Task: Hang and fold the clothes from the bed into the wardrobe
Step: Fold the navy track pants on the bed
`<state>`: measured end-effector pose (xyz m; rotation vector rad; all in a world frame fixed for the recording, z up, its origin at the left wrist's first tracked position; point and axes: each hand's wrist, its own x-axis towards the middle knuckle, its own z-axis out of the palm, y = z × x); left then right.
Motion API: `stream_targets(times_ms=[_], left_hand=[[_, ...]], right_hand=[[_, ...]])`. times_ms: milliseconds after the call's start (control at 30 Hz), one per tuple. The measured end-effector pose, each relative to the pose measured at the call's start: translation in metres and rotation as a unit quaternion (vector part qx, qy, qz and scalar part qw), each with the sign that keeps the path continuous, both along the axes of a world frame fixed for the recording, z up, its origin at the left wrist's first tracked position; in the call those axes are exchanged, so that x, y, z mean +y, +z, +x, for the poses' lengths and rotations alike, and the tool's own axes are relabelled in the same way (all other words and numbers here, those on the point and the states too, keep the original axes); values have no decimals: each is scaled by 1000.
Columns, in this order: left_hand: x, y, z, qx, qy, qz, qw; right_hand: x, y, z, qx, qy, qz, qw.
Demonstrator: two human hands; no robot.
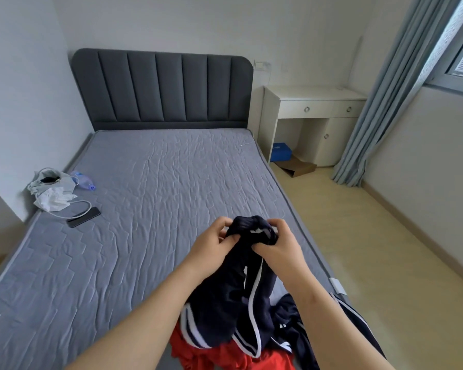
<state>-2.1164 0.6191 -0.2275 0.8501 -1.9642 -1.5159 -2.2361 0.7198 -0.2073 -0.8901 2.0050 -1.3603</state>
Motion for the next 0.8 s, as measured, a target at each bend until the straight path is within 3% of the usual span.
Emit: stream_targets(times_ms=[133,367,600,667,800], left_hand=[[-6,16,0,30,-5,-38,999],[-14,23,1,2,11,-94,995],[-27,10,20,-206,-135,-81,966],[-27,5,23,-229,-124,-74,963],[-28,3,18,-263,-64,-148,951]], right_hand=[[-3,6,2,3,24,-29,999],[-15,20,5,-48,16,-68,996],[-14,28,3,-85,-22,-114,990],[-11,29,-1,-82,-36,-127,988],[-6,29,-8,-106,-101,-144,979]])
